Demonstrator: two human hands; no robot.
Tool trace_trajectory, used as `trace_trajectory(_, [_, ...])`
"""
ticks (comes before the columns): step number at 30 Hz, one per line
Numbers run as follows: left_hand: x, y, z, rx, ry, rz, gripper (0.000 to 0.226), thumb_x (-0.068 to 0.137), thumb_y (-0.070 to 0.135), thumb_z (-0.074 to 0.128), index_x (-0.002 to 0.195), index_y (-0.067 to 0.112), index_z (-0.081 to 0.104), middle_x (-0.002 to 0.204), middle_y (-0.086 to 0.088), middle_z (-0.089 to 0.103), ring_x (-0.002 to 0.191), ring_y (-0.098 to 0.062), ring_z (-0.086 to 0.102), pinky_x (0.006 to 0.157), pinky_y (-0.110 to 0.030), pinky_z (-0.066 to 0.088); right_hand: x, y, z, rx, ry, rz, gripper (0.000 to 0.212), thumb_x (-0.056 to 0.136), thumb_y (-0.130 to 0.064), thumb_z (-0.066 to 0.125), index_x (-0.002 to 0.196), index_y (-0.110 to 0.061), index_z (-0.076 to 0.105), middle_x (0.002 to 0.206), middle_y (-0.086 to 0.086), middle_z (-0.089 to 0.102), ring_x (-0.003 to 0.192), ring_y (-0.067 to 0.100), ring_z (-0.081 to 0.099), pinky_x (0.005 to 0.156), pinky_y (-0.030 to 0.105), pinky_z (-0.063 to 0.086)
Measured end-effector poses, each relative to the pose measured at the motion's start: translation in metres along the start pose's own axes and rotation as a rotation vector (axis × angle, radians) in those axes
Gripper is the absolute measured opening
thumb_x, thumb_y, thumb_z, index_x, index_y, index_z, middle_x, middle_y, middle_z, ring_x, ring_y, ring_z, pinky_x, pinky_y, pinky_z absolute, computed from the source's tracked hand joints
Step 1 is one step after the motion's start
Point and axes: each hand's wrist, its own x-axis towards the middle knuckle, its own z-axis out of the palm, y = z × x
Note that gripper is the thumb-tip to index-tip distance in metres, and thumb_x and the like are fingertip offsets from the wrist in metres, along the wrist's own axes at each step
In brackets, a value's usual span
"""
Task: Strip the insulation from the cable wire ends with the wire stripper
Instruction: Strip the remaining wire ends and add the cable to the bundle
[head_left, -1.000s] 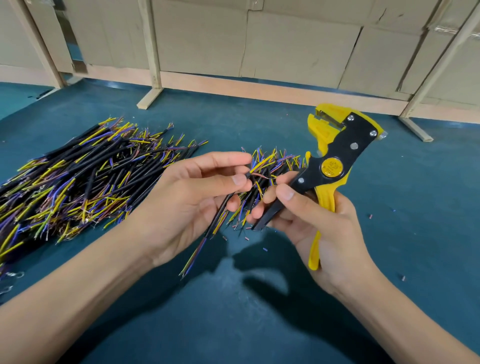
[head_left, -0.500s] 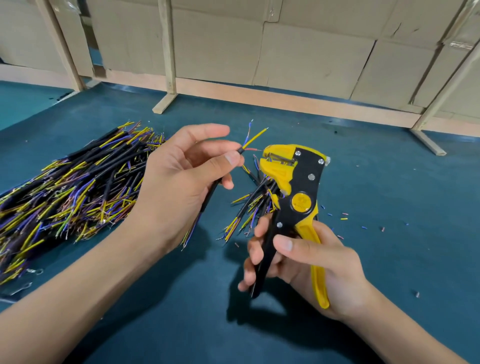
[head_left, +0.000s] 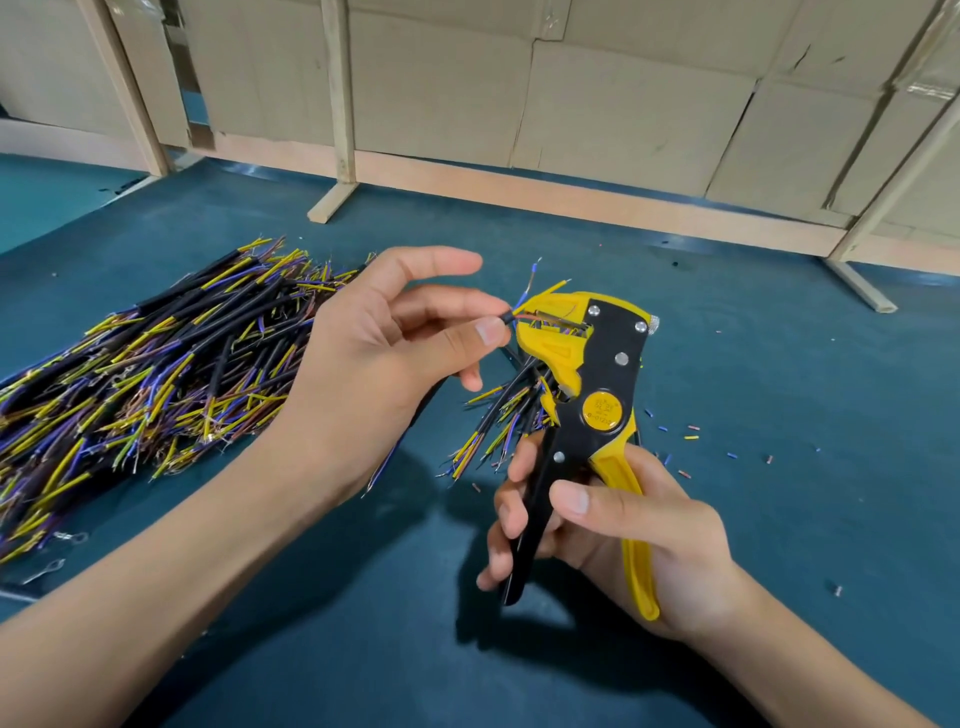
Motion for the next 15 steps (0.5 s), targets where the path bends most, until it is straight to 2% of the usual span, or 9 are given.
trace_trajectory(5, [0.0001,0.0011,-0.0002,0.038,-0.013,0.024,0.039,0.078,0.005,0.075,0.113,0.016,0.062,0.095,-0.007,0.076,0.07,-0.026,0.061,0.065,-0.025,0.05,-0.0002,0.0006,-0.0005,-0.013,0.0,0.002,0.036,0.086,-0.021,0.077,0.112,-0.002,0.06,0.09,0.021,0.062,0.079,0.043,0.064,0.082,0.066,0.048])
trace_trajectory(15, [-0.0011,0.0044,0.0011,0.115,-0.001,0.081,0.045,0.078,-0.004,0.077,0.115,0.011,0.058,0.089,-0.003,0.077,0.062,-0.014,0.061,0.061,-0.024,0.052,0.0005,-0.0006,0.0005,0.003,-0.001,0.005,0.037,0.084,-0.022,0.078,0.11,-0.002,0.06,0.089,0.021,0.061,0.078,0.042,0.064,0.081,0.066,0.049])
